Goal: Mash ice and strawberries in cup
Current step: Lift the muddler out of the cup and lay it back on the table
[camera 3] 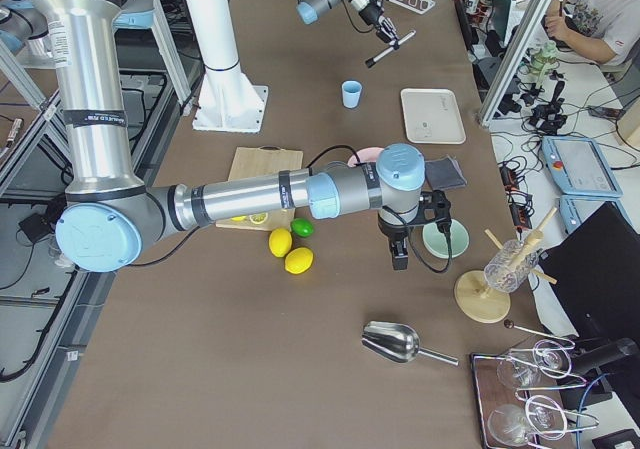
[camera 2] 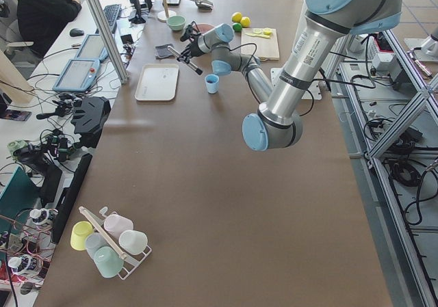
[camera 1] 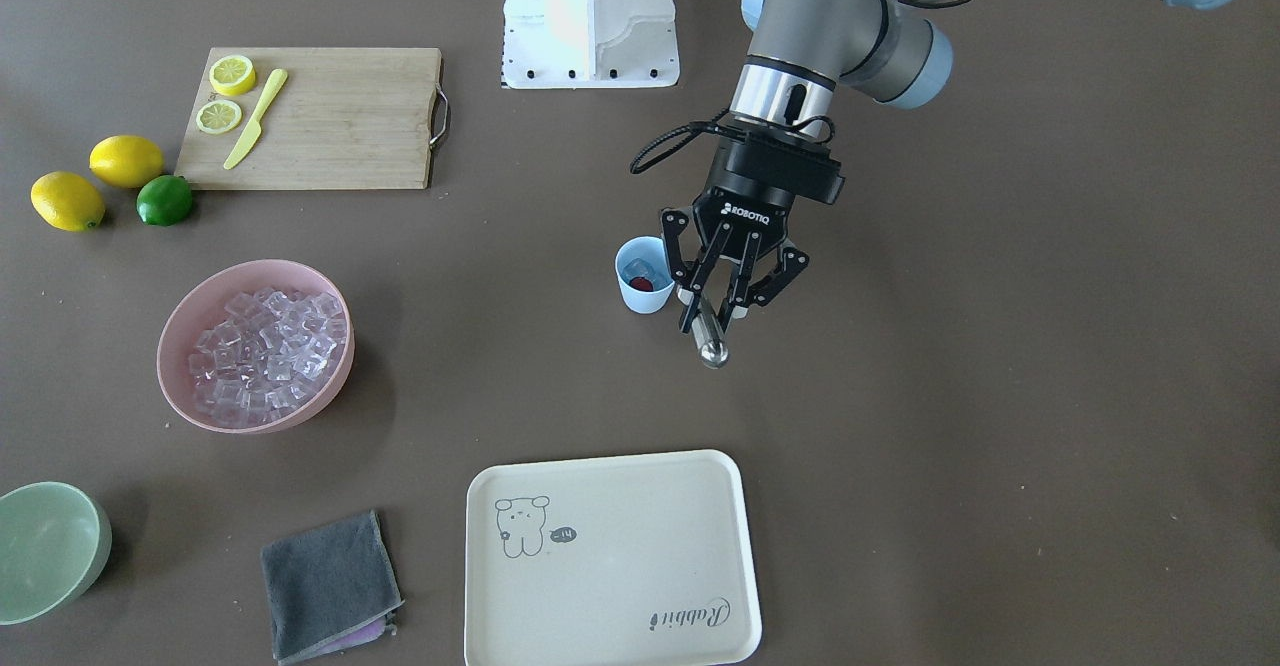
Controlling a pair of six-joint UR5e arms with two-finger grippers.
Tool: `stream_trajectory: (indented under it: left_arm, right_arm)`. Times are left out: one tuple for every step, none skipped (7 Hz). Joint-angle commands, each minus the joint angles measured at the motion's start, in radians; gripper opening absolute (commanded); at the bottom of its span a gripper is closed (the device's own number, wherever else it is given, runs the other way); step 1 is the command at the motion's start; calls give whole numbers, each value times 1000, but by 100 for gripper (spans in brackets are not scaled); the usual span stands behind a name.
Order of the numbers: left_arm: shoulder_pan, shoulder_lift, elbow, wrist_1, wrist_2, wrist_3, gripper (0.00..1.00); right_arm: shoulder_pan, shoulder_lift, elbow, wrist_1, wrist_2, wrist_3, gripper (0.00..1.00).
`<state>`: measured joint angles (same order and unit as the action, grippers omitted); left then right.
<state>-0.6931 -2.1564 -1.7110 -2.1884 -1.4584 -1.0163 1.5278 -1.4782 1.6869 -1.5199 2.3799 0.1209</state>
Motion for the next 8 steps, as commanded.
stream_trajectory:
  left_arm:
    - [-213,84,33,16,-335,7,0]
    - [-274,133,51,18,-418,57,0]
    - [-298,191,85,16,-463,124,0]
    - [-298,238,96,18,-491,145,0]
    - [-304,288,100,21,-558,163,0]
    - [-310,314,143,24,-603,210,0]
    - [-312,349,143,24,-606,232,0]
    - [-312,428,113,19,-620,255,0]
  right_arm:
    - [21,7,14,-2,27,0,99]
    - [32,7,19,0,22,-1,99]
    - [31,7,23,0,24,0,99]
    - [32,9,22,0,22,-1,99]
    - [32,10,22,0,15,-1,99]
    - [32,9,25,0,16,-3,99]
    - [32,3,28,0,19,-1,99]
    - [32,-7,33,3,25,-3,99]
